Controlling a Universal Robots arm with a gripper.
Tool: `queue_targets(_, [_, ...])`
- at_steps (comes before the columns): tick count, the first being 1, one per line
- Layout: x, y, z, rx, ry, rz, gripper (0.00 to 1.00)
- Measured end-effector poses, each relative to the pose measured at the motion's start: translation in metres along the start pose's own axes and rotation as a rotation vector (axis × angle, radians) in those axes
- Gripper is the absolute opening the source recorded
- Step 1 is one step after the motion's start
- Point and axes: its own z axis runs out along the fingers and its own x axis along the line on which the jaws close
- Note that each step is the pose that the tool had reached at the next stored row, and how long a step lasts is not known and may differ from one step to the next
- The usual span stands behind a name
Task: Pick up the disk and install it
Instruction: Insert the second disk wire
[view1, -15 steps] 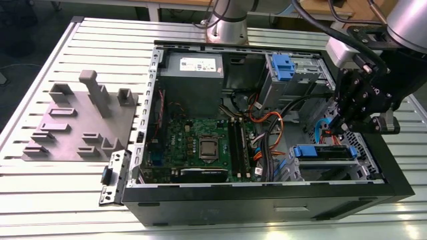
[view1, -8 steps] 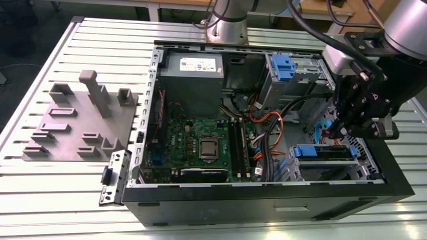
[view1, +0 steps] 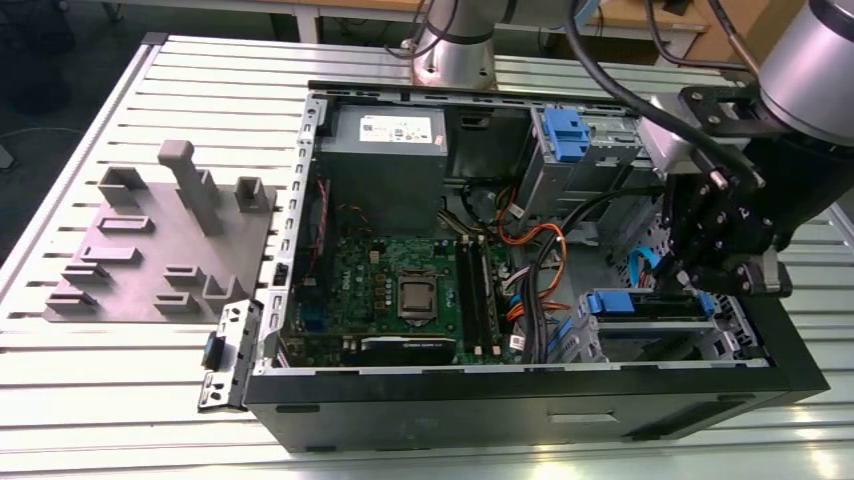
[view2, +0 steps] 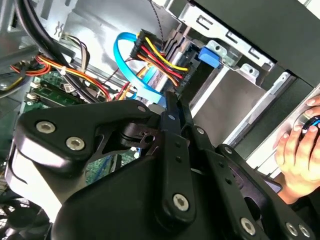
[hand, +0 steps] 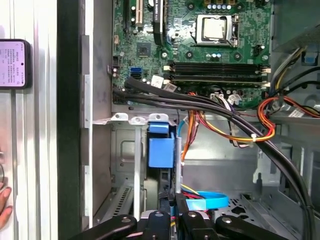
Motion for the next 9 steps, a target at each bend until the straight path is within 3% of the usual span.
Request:
queue_targets(4, [0.0037,0.0016,0.0028,0.0032,-0.0096,-0.001,0.16])
queue_targets(9, [0.0039,0.0019,0.0053,0.0034,-0.0122,-0.002,0.16])
